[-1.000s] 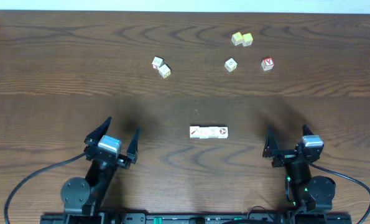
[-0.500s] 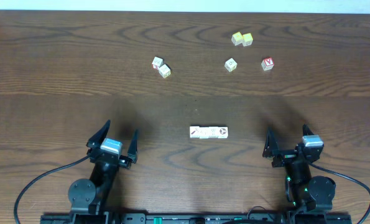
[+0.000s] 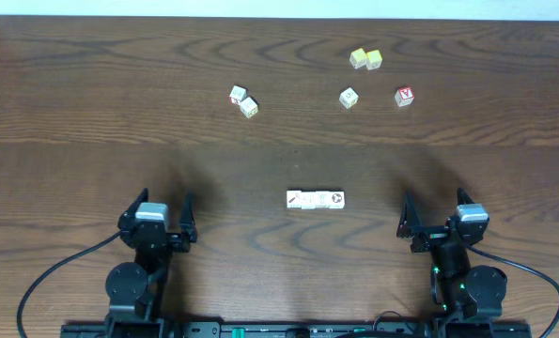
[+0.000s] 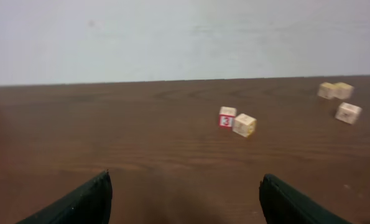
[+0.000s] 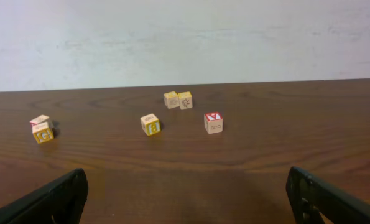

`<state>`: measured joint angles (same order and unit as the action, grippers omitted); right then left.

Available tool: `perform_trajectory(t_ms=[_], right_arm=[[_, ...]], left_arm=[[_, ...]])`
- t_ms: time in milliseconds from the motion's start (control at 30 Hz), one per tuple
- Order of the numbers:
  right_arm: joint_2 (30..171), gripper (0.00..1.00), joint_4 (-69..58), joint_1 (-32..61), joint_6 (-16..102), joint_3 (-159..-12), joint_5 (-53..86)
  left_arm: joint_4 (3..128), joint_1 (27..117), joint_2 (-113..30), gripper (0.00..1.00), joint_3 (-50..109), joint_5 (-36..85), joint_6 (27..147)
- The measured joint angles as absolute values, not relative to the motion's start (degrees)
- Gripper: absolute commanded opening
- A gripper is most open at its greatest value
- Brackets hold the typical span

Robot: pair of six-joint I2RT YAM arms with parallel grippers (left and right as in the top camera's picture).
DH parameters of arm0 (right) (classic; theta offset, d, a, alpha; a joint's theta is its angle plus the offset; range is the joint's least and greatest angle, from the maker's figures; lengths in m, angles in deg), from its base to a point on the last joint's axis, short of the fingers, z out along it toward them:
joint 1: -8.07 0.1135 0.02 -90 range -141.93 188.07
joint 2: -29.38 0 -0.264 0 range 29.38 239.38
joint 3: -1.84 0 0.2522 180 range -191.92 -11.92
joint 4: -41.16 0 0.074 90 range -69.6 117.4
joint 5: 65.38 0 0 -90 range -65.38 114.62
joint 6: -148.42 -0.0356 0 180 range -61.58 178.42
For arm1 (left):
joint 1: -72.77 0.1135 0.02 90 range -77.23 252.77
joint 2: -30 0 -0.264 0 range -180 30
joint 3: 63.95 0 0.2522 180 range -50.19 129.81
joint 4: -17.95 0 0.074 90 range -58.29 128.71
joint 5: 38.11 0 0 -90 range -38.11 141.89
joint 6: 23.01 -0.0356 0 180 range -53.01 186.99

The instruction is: Lift 4 blocks

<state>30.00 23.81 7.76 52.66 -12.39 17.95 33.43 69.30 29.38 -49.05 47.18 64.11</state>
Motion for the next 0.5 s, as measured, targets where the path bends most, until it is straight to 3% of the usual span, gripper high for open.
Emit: perform_trajectory(t_ms=[500], right_arm=[[30.00, 0.99, 23.81, 7.76, 52.66, -12.39, 17.95]], left_arm=[[33.67, 70.31, 29.38, 0.76, -48.98, 49.76, 67.92]])
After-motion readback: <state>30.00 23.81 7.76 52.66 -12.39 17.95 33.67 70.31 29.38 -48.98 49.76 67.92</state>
